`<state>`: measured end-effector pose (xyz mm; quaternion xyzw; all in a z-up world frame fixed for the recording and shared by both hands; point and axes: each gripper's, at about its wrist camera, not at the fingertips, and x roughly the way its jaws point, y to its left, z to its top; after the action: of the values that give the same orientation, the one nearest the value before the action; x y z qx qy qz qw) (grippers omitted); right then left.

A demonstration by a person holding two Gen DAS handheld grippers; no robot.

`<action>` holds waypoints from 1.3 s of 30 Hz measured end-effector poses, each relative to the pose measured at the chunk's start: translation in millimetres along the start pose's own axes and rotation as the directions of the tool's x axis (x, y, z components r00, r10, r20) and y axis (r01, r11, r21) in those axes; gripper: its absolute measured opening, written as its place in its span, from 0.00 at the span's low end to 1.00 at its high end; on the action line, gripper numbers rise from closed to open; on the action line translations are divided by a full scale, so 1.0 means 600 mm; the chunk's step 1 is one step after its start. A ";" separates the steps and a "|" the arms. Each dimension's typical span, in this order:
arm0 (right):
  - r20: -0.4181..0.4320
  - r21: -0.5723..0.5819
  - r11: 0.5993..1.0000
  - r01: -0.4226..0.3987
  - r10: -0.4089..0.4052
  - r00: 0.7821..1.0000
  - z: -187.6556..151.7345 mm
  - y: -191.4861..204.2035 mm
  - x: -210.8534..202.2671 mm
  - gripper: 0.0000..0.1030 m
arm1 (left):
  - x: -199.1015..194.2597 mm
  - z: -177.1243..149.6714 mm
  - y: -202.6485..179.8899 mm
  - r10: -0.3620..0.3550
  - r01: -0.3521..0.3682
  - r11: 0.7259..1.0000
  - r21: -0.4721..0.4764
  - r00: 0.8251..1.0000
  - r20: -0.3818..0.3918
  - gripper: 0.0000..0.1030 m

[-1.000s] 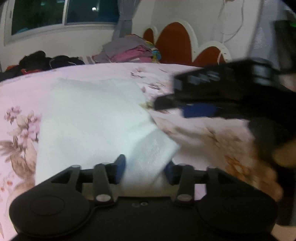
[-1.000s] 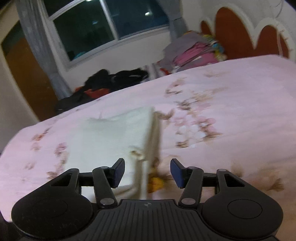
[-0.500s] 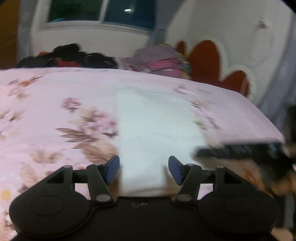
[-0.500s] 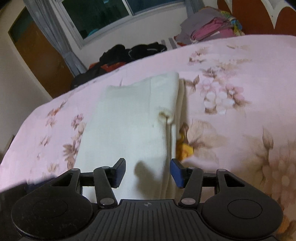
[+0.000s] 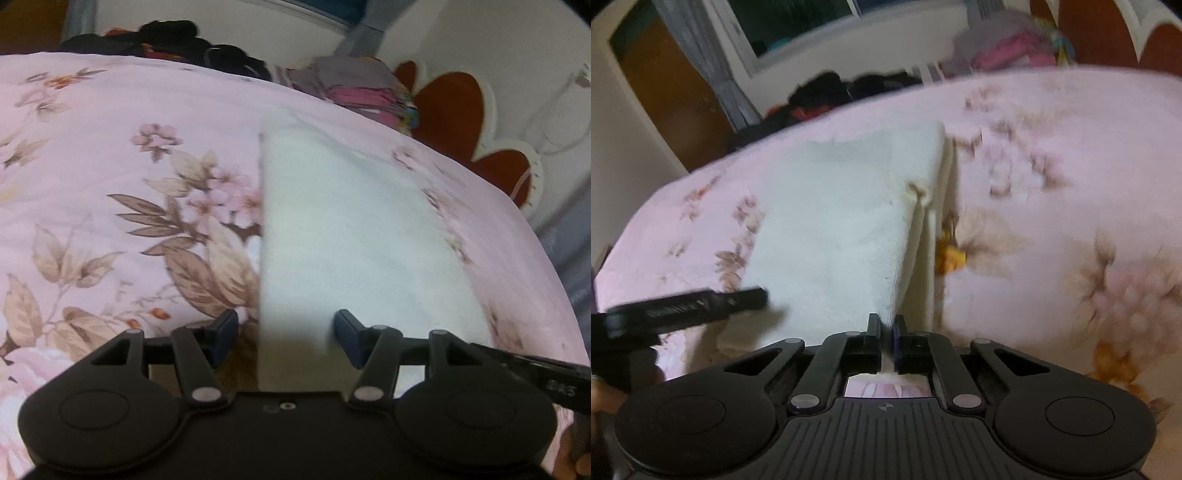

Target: Fold small clothes

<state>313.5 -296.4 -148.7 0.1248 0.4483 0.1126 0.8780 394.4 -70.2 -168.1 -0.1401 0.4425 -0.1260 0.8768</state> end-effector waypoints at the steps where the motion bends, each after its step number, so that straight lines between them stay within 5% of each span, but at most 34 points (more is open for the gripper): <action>1: -0.027 -0.004 1.000 0.031 -0.031 0.999 -0.005 -0.007 0.010 0.04 | 0.004 -0.004 -0.003 0.004 -0.004 1.000 0.013 1.000 -0.009 0.56; 7: -0.060 -0.029 0.998 0.052 -0.054 0.997 -0.012 -0.010 0.017 0.05 | 0.000 -0.002 -0.006 0.000 0.001 1.000 0.026 0.999 -0.034 0.56; 12: 0.021 0.010 0.999 0.037 -0.037 0.999 0.024 -0.008 -0.004 0.06 | -0.018 0.030 0.004 -0.012 0.012 1.000 -0.012 1.000 0.002 0.56; 14: 0.042 0.033 0.999 0.036 -0.038 0.998 0.045 -0.011 0.001 0.16 | -0.022 0.045 0.006 -0.022 0.023 0.999 -0.026 1.000 0.013 0.56; 16: 0.074 0.056 0.997 0.044 -0.048 0.996 0.069 -0.013 0.009 0.42 | -0.021 0.064 0.007 -0.017 0.018 1.000 -0.025 0.999 0.034 0.56; 17: 0.087 0.065 0.997 0.041 -0.047 0.995 0.081 -0.016 0.014 0.43 | -0.019 0.075 0.007 -0.011 0.012 1.000 -0.022 0.999 0.044 0.56; 30: 0.091 0.279 0.960 0.012 -0.039 0.995 0.212 -0.076 0.149 0.43 | 0.088 0.189 0.014 -0.011 0.016 0.997 -0.081 0.997 0.070 0.56; 37: 0.080 0.302 0.953 0.015 -0.041 0.996 0.230 -0.086 0.194 0.42 | 0.141 0.212 0.037 -0.025 0.032 0.989 -0.146 0.998 0.049 0.54; 38: 0.082 0.288 0.958 0.015 -0.040 0.996 0.230 -0.083 0.195 0.35 | 0.145 0.213 0.039 -0.033 0.040 0.988 -0.150 0.998 0.048 0.52; 39: 0.088 0.268 0.963 0.020 -0.045 0.995 0.229 -0.078 0.194 0.17 | 0.148 0.212 0.039 -0.040 0.046 0.988 -0.145 0.998 0.048 0.43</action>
<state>496.0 -320.7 -174.0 0.2395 0.4198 0.0307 0.8749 551.2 -62.0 -170.1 -0.2161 0.4275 -0.1090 0.8710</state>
